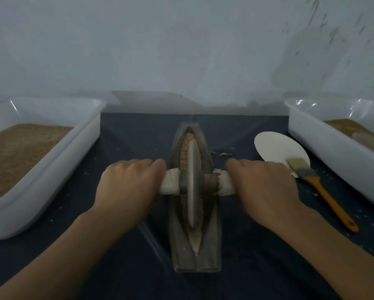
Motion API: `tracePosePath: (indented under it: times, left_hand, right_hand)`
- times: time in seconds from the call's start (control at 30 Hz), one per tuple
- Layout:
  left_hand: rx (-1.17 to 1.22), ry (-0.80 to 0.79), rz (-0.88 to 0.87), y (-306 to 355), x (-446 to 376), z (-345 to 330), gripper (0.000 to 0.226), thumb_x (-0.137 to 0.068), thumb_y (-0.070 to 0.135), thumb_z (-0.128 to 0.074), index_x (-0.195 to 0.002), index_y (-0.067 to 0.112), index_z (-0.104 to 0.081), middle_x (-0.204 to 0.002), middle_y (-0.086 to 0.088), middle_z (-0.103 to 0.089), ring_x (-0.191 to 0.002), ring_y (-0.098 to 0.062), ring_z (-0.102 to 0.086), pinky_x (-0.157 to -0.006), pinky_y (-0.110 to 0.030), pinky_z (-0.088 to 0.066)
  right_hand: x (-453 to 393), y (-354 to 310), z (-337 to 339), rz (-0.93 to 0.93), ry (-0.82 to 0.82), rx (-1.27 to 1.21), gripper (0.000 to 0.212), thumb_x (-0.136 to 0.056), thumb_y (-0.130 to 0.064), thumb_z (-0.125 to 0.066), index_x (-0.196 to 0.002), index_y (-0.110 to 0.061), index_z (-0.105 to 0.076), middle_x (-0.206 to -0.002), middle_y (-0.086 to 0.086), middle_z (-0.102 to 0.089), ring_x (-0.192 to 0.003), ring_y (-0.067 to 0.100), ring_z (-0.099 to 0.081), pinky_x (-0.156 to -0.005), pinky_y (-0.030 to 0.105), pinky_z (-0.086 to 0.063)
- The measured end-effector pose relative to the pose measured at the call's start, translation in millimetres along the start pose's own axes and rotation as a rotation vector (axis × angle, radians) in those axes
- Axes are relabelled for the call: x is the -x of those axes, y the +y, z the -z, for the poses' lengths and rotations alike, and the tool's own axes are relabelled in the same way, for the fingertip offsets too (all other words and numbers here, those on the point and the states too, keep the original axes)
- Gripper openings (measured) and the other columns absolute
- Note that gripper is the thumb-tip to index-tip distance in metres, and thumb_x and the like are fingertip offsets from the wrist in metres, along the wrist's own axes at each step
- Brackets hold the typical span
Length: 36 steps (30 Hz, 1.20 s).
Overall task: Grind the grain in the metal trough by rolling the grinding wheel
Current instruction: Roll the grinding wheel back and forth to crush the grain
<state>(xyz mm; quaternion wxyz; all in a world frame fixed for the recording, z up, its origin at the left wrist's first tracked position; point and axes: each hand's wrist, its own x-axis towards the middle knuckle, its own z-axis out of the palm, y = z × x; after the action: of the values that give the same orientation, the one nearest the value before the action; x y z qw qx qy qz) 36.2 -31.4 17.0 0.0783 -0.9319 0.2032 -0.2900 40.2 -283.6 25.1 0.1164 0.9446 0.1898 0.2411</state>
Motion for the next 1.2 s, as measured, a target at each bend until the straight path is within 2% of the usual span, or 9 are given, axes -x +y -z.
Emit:
tracePosePath:
  times: [0.1,0.27,0.47,0.57,0.7,0.83,0.97,1.07,1.2]
  left_hand:
    - [-0.059,-0.007,0.050,-6,-23,-23,0.047,-0.049,0.018,-0.083,-0.066,0.021,-0.039,-0.053,0.003,-0.047,-0.040,-0.019,-0.039,-0.046,-0.025,-0.020]
    - [-0.132,-0.026,0.077,-23,-65,-51,0.046,-0.066,0.029,-0.075,-0.071,0.027,-0.029,-0.058,0.011,-0.036,-0.046,-0.012,-0.029,-0.045,-0.025,-0.018]
    - [-0.123,-0.132,0.108,-16,-66,-36,0.033,-0.079,0.032,-0.061,-0.076,0.028,-0.029,-0.065,0.008,-0.041,-0.055,-0.017,-0.042,-0.048,-0.029,-0.022]
    - [-0.058,-0.167,0.066,-13,-34,-22,0.035,-0.075,0.038,-0.063,-0.074,0.031,-0.028,-0.064,0.007,-0.041,-0.055,-0.019,-0.043,-0.050,-0.030,-0.025]
    - [-0.046,-0.081,-0.012,-8,-1,-1,0.046,-0.055,0.031,-0.078,-0.067,0.028,-0.033,-0.052,0.012,-0.032,-0.040,-0.016,-0.029,-0.046,-0.021,-0.010]
    - [-0.038,-0.080,0.073,-8,-11,-16,0.036,-0.068,0.027,-0.070,-0.070,0.024,-0.034,-0.054,0.010,-0.030,-0.045,-0.020,-0.033,-0.047,-0.025,-0.015]
    - [-0.028,-0.057,0.156,-12,-40,-41,0.026,-0.079,0.024,-0.062,-0.074,0.020,-0.037,-0.061,0.005,-0.037,-0.050,-0.024,-0.039,-0.049,-0.031,-0.028]
    - [-0.047,-0.046,0.169,-17,-60,-50,0.023,-0.081,0.022,-0.060,-0.076,0.019,-0.037,-0.061,0.004,-0.037,-0.051,-0.027,-0.044,-0.049,-0.032,-0.028]
    - [-0.109,-0.085,0.131,-15,-60,-39,0.033,-0.079,0.029,-0.063,-0.076,0.025,-0.031,-0.064,0.009,-0.036,-0.053,-0.018,-0.037,-0.048,-0.031,-0.024]
  right_hand:
    - [-28,4,-20,-0.024,0.006,0.018,0.035,-0.056,-0.016,-0.081,-0.071,-0.018,-0.050,-0.058,0.001,-0.056,-0.043,0.025,-0.052,-0.043,0.026,-0.019]
    - [-75,14,-41,-0.063,0.133,-0.009,0.034,-0.052,-0.012,-0.082,-0.068,-0.013,-0.053,-0.052,0.003,-0.055,-0.040,0.026,-0.051,-0.044,0.025,-0.021]
    - [-61,14,-38,-0.035,-0.006,-0.042,0.025,-0.080,-0.029,-0.065,-0.086,-0.023,-0.041,-0.078,0.001,-0.063,-0.063,0.027,-0.058,-0.050,0.031,-0.023]
    - [-27,7,-15,0.061,0.037,0.048,0.035,-0.063,-0.032,-0.078,-0.079,-0.021,-0.048,-0.063,0.002,-0.059,-0.049,0.027,-0.055,-0.047,0.029,-0.017]
    - [-3,1,9,0.073,0.051,0.038,0.043,-0.045,-0.018,-0.085,-0.069,-0.015,-0.049,-0.049,0.004,-0.051,-0.036,0.028,-0.046,-0.044,0.024,-0.016]
    - [-22,0,-1,0.052,-0.013,0.137,0.032,-0.061,-0.021,-0.079,-0.077,-0.017,-0.051,-0.059,0.003,-0.057,-0.048,0.029,-0.054,-0.046,0.028,-0.020]
    - [-58,7,-28,0.009,0.041,0.110,0.024,-0.072,-0.020,-0.072,-0.082,-0.016,-0.051,-0.065,0.004,-0.060,-0.054,0.030,-0.056,-0.047,0.030,-0.022]
    - [-74,11,-37,-0.024,0.082,0.094,0.022,-0.071,-0.017,-0.071,-0.081,-0.014,-0.052,-0.066,0.006,-0.062,-0.055,0.032,-0.058,-0.048,0.030,-0.023]
    - [-64,9,-32,-0.040,0.036,-0.002,0.019,-0.079,-0.022,-0.064,-0.089,-0.018,-0.047,-0.079,0.005,-0.065,-0.068,0.032,-0.061,-0.051,0.033,-0.025]
